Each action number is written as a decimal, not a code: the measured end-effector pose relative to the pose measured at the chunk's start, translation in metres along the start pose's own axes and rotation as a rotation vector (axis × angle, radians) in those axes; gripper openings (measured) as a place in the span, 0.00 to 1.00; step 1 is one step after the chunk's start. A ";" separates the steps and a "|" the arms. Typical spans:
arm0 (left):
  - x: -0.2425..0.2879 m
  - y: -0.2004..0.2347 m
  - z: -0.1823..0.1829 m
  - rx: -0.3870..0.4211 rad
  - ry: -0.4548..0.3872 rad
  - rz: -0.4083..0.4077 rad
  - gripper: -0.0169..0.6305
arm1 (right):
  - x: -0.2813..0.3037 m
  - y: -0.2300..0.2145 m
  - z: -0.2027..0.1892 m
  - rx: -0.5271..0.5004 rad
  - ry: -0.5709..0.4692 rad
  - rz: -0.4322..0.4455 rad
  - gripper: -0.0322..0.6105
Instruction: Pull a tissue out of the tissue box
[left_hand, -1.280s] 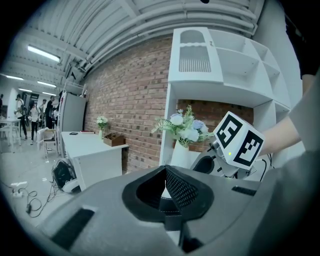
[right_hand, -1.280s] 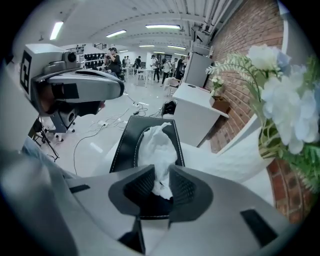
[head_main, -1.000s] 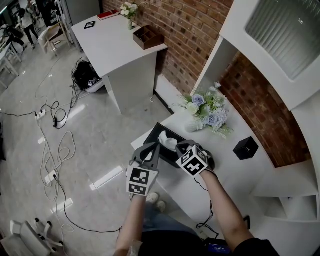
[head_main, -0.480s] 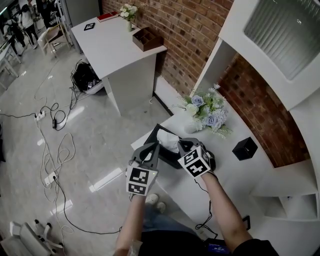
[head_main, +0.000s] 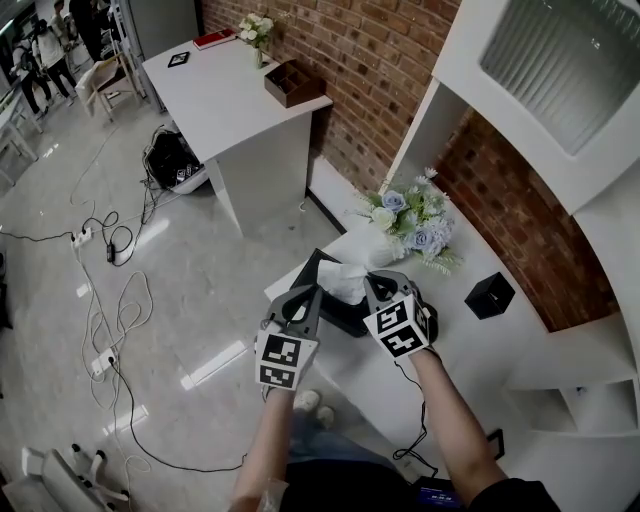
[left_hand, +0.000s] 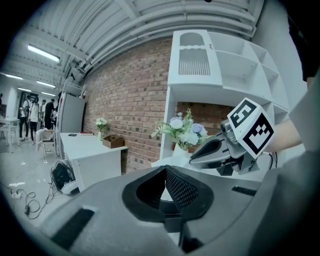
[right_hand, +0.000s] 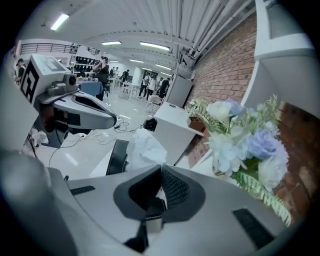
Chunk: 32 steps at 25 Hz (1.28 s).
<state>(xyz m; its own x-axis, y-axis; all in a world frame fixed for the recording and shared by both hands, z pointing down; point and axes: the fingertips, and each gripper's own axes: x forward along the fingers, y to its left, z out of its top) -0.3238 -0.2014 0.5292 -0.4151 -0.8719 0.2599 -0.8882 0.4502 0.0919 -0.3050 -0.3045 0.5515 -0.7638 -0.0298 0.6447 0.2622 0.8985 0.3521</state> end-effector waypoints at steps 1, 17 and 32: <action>-0.001 0.000 0.000 0.000 0.000 0.001 0.04 | -0.002 -0.001 0.001 0.001 -0.004 -0.005 0.05; -0.014 -0.001 0.010 0.006 -0.025 0.010 0.04 | -0.035 -0.020 0.032 0.001 -0.098 -0.104 0.05; -0.018 -0.016 0.031 0.037 -0.069 -0.027 0.04 | -0.106 -0.039 0.049 0.143 -0.294 -0.237 0.05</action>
<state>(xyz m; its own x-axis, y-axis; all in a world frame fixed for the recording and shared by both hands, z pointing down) -0.3087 -0.1992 0.4929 -0.4021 -0.8955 0.1909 -0.9055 0.4198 0.0621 -0.2627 -0.3150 0.4358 -0.9349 -0.1354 0.3282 -0.0102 0.9342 0.3565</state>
